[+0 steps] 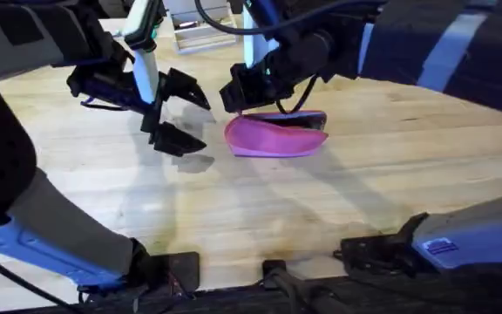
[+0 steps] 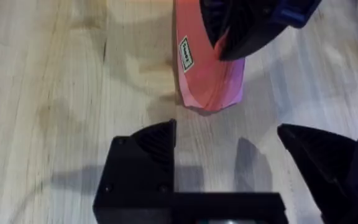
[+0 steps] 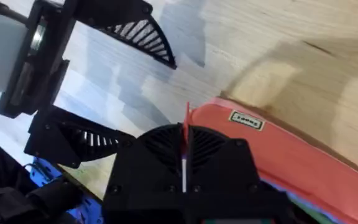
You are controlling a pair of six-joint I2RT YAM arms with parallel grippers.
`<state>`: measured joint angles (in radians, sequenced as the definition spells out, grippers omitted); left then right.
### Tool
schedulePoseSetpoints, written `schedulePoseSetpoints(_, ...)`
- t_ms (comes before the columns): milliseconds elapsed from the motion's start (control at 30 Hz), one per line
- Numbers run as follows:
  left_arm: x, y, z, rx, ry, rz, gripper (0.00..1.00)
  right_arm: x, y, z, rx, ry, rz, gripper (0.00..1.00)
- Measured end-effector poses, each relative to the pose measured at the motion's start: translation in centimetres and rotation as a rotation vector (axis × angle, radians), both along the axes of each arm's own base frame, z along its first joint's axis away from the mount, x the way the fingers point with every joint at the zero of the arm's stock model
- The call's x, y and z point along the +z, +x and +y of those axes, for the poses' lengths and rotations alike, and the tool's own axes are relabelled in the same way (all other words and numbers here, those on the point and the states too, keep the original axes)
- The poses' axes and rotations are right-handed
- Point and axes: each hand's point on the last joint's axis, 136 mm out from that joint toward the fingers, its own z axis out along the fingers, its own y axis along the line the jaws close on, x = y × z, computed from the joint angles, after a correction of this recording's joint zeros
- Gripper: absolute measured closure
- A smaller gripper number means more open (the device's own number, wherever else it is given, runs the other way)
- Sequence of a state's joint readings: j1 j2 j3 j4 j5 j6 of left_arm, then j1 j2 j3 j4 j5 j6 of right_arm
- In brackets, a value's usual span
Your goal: Unzip the bag, pick up the pens from the table one at a time and place them inside, then zip the bag closed.
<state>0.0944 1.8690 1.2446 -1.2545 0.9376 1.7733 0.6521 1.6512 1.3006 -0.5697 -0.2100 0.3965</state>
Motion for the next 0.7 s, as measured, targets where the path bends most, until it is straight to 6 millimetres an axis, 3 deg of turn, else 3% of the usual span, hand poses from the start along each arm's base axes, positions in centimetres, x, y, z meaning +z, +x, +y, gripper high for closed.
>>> schedulePoseSetpoints(367,0.8,0.7,-1.1,0.004,-0.065,-0.042,0.008,0.0,0.1,0.0,-0.002,-0.002,-0.004,0.971)
schedulePoseSetpoints(700,-0.3,0.2,-4.9,-0.089,-0.099,-0.031,0.007,0.0,0.1,0.0,-0.002,-0.001,-0.004,0.97)
